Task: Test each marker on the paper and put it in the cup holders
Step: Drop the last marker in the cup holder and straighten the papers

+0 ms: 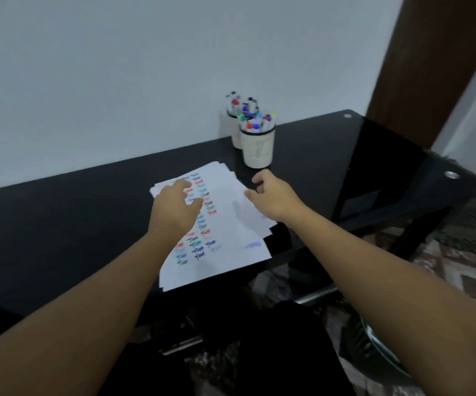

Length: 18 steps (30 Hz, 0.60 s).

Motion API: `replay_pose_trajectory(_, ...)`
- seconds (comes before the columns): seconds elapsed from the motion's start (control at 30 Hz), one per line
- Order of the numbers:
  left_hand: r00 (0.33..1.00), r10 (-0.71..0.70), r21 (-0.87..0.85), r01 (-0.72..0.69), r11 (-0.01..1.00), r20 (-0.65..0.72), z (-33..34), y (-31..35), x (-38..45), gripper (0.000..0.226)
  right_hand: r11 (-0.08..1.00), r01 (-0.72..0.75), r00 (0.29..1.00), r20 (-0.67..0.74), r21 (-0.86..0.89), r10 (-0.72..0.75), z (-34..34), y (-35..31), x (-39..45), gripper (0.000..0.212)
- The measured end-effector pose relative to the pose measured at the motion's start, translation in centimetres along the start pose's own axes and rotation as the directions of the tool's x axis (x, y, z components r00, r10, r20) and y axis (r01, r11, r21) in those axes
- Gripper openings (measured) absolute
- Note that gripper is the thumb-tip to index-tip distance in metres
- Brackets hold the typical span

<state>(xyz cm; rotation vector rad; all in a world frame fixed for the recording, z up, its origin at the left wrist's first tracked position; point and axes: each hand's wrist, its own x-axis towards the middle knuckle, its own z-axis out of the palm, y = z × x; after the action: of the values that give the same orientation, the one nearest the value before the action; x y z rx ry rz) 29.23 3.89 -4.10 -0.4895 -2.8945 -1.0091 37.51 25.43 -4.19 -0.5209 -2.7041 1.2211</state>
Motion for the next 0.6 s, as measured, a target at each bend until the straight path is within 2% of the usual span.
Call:
replay_pose_trajectory(0.07, 0.995, -0.093, 0.084, 0.094, 0.992, -0.017, -1.2, -2.2, 0.3, 0.054, 0.989, -0.036, 0.995, 0.088, -0.143, 0.049, 1.2, -0.4, 1.1, 0.054)
replay_pose_trajectory(0.13, 0.981, -0.191, 0.128, 0.191, 0.973, -0.013, -1.9, -3.5, 0.3, 0.055, 0.968, -0.070, 0.988, 0.116, -0.239, 0.100, 1.9, -0.6, 1.8, 0.059)
replay_pose_trajectory(0.2, 0.960, -0.281, 0.128, 0.279, 0.952, 0.002, -2.3, -4.3, 0.3, 0.056, 0.948, -0.089, 0.984, 0.122, -0.306, 0.132, 2.5, -0.8, 2.0, 0.063)
replay_pose_trajectory(0.3, 0.928, -0.359, 0.066, 0.354, 0.933, 0.096, -2.3, -5.0, 0.3, 0.054, 0.931, -0.088, 0.984, 0.114, -0.355, 0.136, 3.1, -0.7, 1.8, 0.065)
replay_pose_trajectory(0.5, 0.929, -0.330, 0.196, 0.296, 0.935, 0.168, -1.5, -5.2, 0.5, 0.063, 0.943, -0.132, 0.978, 0.114, -0.306, 0.174, 3.2, -1.0, 0.6, 0.091)
replay_pose_trajectory(0.6, 0.923, -0.333, 0.225, 0.288, 0.931, 0.194, -1.6, -5.3, 0.7, 0.062, 0.935, -0.112, 0.979, 0.125, -0.335, 0.162, 3.8, -1.1, 0.1, 0.090)
